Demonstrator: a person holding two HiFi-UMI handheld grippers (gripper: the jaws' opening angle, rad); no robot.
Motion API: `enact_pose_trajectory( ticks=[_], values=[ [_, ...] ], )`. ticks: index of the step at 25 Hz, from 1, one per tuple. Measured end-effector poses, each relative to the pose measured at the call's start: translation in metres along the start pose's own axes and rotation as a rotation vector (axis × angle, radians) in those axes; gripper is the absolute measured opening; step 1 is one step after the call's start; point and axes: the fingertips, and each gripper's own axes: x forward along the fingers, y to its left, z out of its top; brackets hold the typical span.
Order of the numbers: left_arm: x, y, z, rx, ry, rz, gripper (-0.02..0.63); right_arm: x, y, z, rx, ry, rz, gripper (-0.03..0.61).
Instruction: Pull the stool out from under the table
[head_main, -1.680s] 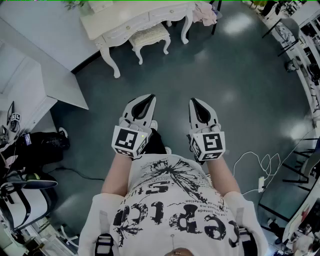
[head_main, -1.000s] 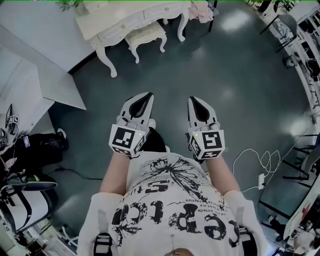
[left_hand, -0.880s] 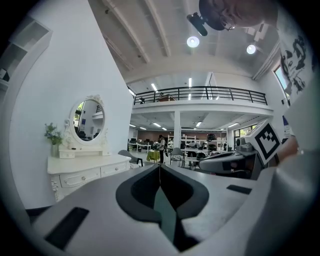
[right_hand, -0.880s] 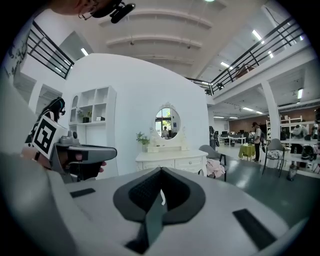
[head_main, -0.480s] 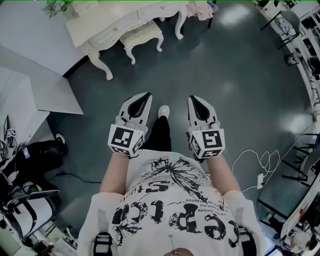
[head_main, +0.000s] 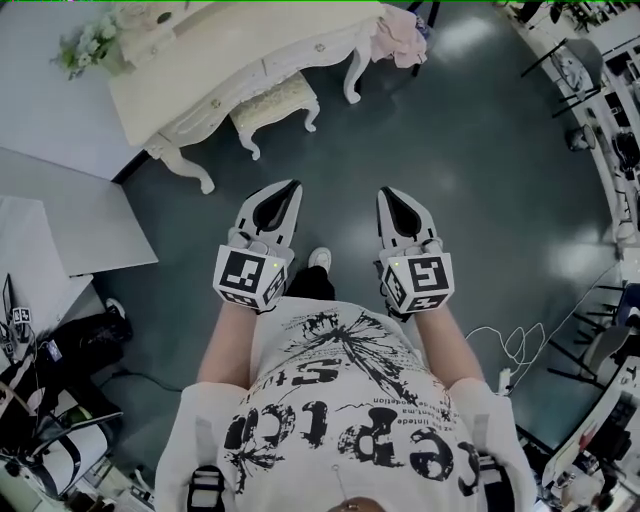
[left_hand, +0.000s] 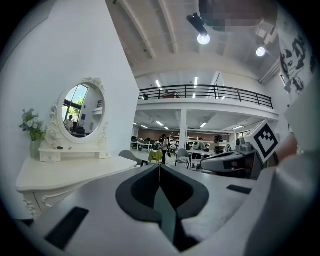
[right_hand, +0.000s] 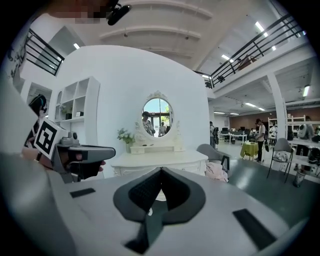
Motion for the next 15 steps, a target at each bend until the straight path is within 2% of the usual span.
enact_pose_trajectory(
  ticks=[5,9,15],
  values=[
    [0.046,0.044,0.020,0.016,-0.006,0.034,0.021,0.056,-0.028,0.025,-0.012,-0.013,0.016,0.015],
    [0.071,0.066,0.017,-0.001,0.003,0.072,0.021,0.098,-0.042,0.026,-0.022,0.015,0.064,0.015],
    [0.109,0.103,0.002,-0.030,0.008,0.236,0.021,0.176,-0.066,0.017,-0.059,0.057,0.217,0.015]
  ],
)
